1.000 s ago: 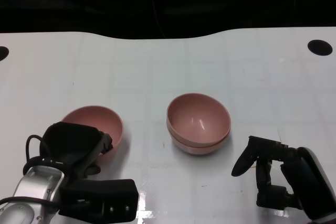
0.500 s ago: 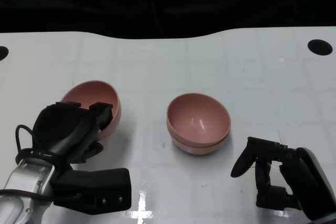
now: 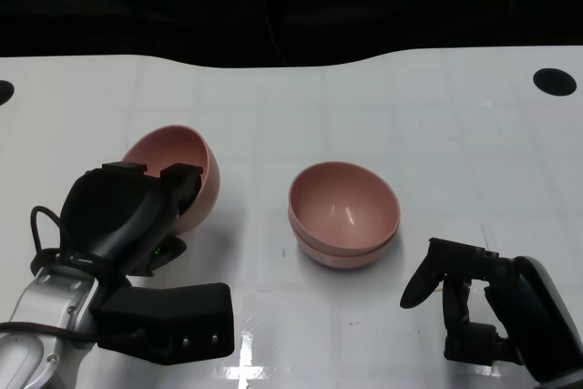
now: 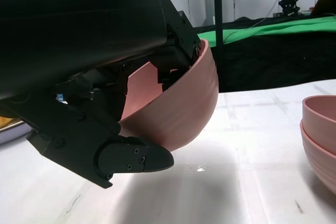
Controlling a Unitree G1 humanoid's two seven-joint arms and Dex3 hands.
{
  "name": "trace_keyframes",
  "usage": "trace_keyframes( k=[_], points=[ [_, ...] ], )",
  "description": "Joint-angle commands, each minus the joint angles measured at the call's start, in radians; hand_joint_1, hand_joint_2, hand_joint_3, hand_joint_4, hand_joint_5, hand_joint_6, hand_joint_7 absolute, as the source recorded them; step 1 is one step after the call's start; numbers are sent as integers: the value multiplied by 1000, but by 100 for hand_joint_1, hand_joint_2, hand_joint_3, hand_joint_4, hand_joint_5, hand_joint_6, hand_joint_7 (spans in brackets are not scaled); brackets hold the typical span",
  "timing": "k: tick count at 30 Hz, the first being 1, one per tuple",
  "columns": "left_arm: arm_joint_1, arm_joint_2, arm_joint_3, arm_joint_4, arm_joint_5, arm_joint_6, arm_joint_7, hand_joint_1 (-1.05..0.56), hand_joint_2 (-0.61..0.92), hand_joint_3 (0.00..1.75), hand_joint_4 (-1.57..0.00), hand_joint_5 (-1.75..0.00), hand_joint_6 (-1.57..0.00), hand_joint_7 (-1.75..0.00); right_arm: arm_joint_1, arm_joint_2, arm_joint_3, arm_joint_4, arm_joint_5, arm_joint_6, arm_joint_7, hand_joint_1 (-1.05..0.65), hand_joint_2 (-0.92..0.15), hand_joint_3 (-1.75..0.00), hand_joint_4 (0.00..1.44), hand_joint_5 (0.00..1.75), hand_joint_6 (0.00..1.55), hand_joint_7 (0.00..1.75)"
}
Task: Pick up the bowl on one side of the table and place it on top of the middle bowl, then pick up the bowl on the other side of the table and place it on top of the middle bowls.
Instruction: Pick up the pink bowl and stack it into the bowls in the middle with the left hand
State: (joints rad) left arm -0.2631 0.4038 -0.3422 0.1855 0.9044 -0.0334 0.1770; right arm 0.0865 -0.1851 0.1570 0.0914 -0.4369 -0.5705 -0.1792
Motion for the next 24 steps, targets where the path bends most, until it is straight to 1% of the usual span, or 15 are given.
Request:
trace_keyframes(
  k=[1, 6, 7, 9, 10, 11, 14, 15, 16, 19, 22, 24],
  points=[
    [-22, -6, 9, -41, -6, -6, 22, -23, 58, 82, -83, -175, -75, -142, 5, -1, -4, -15, -1, 14, 1, -10, -15, -161, 91, 175, 85, 136],
    [-32, -12, 7, -47, -7, -20, 26, -23, 57, 85, -84, -175, -78, -139, 6, -1, -3, -19, -3, 17, 1, -10, -16, -160, 91, 175, 85, 137],
    [-38, -16, 6, -48, -11, -29, 29, -23, 56, 89, -85, -175, -80, -132, 6, -2, -2, -18, -3, 16, 1, -10, -16, -160, 91, 175, 85, 137],
    [-44, -20, 5, -48, -16, -40, 32, -23, 53, 96, -85, -175, -82, -129, 6, -2, -2, -17, -2, 13, 1, -10, -15, -160, 91, 175, 85, 137],
    [-50, -26, 3, -48, -22, -49, 32, -22, 52, 98, -85, -175, -82, -131, 5, -3, -2, -16, -3, 13, 1, -10, -16, -160, 91, 175, 85, 137],
    [-60, -34, -2, -50, -24, -55, 31, -22, 50, 102, -85, -175, -80, -136, 4, -3, -2, -12, -2, 10, 0, -10, -16, -159, 91, 175, 85, 137],
    [-76, -53, -8, -52, -27, -67, 24, -22, 49, 102, -86, -175, -79, -138, 4, -3, -1, -9, -3, 11, -1, -10, -16, -159, 91, 175, 85, 137],
    [-80, -59, -9, -52, -29, -70, 20, -23, 50, 103, -86, -175, -82, -128, 6, -2, 0, -12, -5, 14, -1, -10, -16, -159, 91, 175, 85, 137],
    [-82, -62, -9, -52, -30, -72, 18, -24, 50, 103, -86, -175, -84, -124, 7, -2, 0, -14, -6, 17, -1, -10, -16, -159, 91, 175, 85, 137],
    [-92, -69, -15, -51, -37, -84, 8, -24, 50, 104, -86, -175, -85, -119, 7, 0, 2, -14, -10, 17, -3, -11, -16, -159, 92, 175, 85, 137],
    [-110, -80, -28, -51, -54, -105, -7, -25, 49, 108, -86, -175, -81, -135, 8, 3, 5, -16, -18, 14, -5, -11, -16, -159, 92, 175, 85, 137],
    [-118, -93, -33, -52, -66, -109, -20, -25, 49, 110, -86, -175, -80, -140, 6, 3, 4, -14, -16, 12, -4, -11, -15, -159, 92, 175, 85, 137]
  ],
)
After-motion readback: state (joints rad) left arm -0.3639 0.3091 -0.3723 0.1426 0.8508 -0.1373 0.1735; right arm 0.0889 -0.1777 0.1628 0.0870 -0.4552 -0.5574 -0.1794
